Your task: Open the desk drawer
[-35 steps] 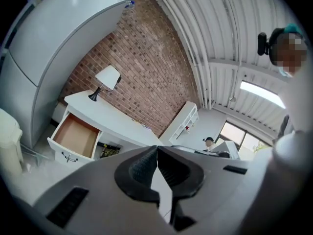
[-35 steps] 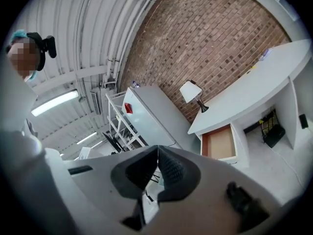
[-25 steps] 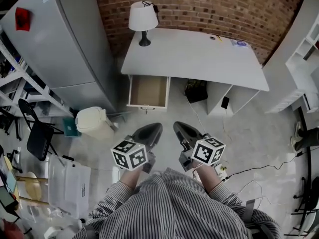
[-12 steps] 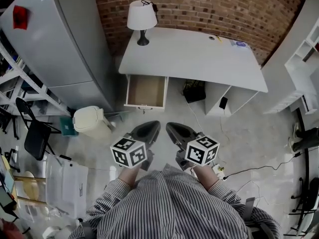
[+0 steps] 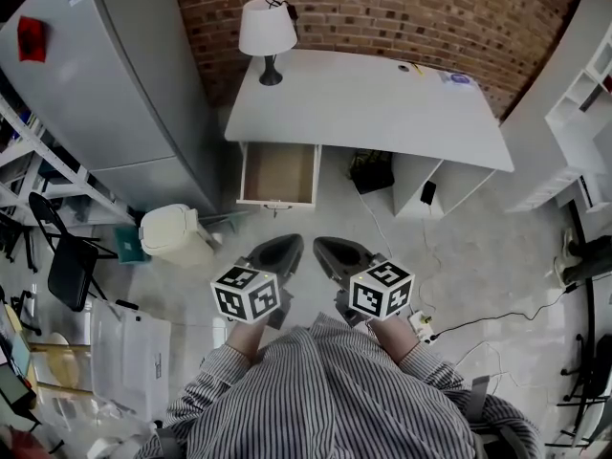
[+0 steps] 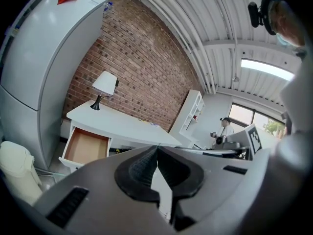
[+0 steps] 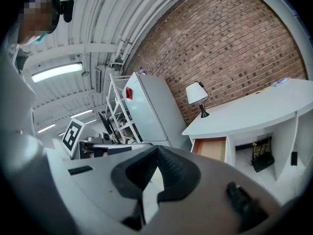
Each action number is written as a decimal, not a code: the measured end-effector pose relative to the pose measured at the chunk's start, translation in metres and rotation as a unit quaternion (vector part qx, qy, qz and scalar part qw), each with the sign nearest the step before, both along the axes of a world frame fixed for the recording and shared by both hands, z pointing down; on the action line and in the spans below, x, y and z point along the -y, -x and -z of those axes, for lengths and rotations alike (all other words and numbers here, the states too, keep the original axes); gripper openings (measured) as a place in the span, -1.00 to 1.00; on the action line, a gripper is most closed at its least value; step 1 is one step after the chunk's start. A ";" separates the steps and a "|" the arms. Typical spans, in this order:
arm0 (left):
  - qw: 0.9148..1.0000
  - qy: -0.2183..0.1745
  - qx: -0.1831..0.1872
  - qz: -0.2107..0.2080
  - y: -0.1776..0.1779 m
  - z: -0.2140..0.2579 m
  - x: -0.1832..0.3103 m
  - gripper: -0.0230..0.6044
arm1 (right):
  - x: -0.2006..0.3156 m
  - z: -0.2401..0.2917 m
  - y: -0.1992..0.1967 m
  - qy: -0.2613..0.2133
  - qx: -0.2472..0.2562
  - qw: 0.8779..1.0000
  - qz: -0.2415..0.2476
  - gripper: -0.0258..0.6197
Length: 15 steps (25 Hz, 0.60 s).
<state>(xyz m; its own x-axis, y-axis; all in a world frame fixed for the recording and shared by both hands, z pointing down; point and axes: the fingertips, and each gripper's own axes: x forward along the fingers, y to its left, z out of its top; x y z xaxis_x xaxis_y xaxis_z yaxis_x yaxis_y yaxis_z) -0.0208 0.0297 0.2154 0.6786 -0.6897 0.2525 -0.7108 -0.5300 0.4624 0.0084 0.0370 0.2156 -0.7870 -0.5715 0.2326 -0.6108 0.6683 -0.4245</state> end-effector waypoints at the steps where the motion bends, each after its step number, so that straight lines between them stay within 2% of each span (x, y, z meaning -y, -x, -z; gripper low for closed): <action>1: 1.000 0.002 -0.001 0.000 0.000 -0.001 -0.001 -0.88 | 0.000 0.000 0.000 -0.004 -0.001 1.000 -0.002 -0.87; 15: 1.000 0.012 0.027 -0.008 -0.003 -0.011 -0.016 -0.88 | -0.016 -0.006 0.000 0.005 -0.017 1.000 -0.014 -0.87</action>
